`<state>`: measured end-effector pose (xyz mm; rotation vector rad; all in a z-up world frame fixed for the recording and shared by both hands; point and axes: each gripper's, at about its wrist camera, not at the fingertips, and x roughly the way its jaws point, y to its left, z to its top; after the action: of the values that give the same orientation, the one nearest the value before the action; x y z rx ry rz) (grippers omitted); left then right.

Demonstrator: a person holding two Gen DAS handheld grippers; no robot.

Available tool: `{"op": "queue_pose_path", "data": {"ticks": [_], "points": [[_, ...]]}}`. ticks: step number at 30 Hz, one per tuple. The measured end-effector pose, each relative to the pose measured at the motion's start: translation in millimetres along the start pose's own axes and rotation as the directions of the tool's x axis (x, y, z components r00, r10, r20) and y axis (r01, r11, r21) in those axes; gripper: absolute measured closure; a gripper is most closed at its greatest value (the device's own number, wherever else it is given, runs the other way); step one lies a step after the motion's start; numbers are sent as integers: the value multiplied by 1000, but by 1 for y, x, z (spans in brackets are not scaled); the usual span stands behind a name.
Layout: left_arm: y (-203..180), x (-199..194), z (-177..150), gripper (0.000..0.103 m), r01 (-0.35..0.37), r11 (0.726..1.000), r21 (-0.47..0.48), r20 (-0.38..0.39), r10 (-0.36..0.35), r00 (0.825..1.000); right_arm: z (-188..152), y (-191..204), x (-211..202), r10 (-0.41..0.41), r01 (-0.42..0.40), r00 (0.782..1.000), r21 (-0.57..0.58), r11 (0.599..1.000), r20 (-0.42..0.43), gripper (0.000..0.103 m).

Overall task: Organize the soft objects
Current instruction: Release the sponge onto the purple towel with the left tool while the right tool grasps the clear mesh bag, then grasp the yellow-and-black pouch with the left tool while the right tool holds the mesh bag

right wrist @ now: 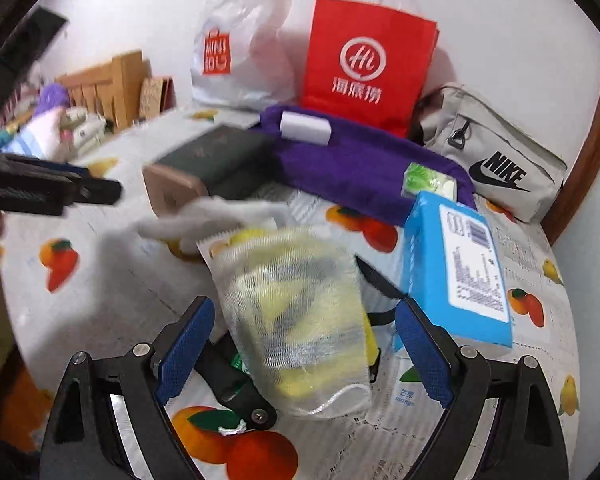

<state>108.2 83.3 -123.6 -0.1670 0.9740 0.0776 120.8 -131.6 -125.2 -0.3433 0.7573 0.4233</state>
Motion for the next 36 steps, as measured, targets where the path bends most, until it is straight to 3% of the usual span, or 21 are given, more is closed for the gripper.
{"op": "queue_pose_path", "data": {"ticks": [3,5,8,10,15,19,24,36], "points": [[5,3,-6,39,7,1000,-9,-11,-7,1000,-5,7,12,-22,22,999,-19,1000,-26,12],[8,6,-9,39,12,1000,-28,-19,-12,1000,-7,9,13,-35,35,999,-22,999,-16,19],[11,9,-11,39,29,999,-39,-22,-30,999,-9,10,6,-9,9,1000,-19,1000,17,38],[11,10,-12,39,36,998,-46,-24,-37,999,-6,10,2,9,-8,1000,-23,1000,20,60],[12,11,-17,39,55,997,-49,-33,-57,998,-3,17,-4,56,-55,998,-49,997,17,88],[10,8,-21,39,66,997,-38,-36,-67,997,-4,20,-15,77,-76,996,-39,996,44,91],[2,5,-24,39,86,996,-20,-38,-87,996,-5,12,-32,149,-154,985,53,987,85,95],[-37,6,-31,39,145,987,63,-58,-142,988,-23,-27,-66,157,-184,976,187,965,154,100]]}}
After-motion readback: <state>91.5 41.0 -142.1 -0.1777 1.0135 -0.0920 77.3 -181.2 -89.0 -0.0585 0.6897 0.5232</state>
